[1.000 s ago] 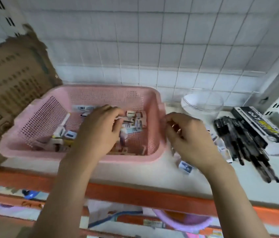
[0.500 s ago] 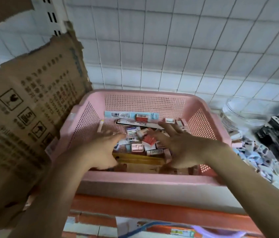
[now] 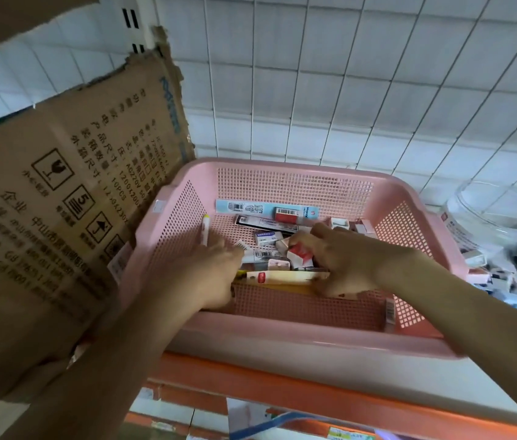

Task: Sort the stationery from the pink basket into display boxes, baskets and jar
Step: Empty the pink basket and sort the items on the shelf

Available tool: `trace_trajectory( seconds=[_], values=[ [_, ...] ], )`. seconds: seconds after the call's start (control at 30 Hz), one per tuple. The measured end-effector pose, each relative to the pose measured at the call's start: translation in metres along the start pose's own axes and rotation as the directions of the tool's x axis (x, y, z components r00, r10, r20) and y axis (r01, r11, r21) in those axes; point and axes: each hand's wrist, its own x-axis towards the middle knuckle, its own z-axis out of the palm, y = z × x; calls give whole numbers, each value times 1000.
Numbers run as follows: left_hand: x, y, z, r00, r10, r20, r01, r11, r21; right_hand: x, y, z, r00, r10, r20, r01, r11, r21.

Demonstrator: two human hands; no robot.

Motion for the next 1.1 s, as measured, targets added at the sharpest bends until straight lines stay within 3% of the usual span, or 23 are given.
trace_trajectory(
  seconds=[0.23, 0.37, 0.73, 1.1],
  values=[
    [1, 1, -3, 987, -160, 27, 160, 987, 10, 7, -13, -3, 997, 3, 80, -7, 999, 46],
    [3, 6, -4, 981, -193, 18, 193, 981, 10, 7, -14, -1, 999, -20, 51, 17, 997, 71],
    [6, 0, 0, 983, -167, -81, 166, 986, -13, -11, 5, -12, 997, 7, -76, -5, 1000, 22],
    [-1, 18, -13, 986, -157, 60, 159, 986, -42, -15, 5, -9, 993, 14, -121, -6, 997, 71]
  ],
)
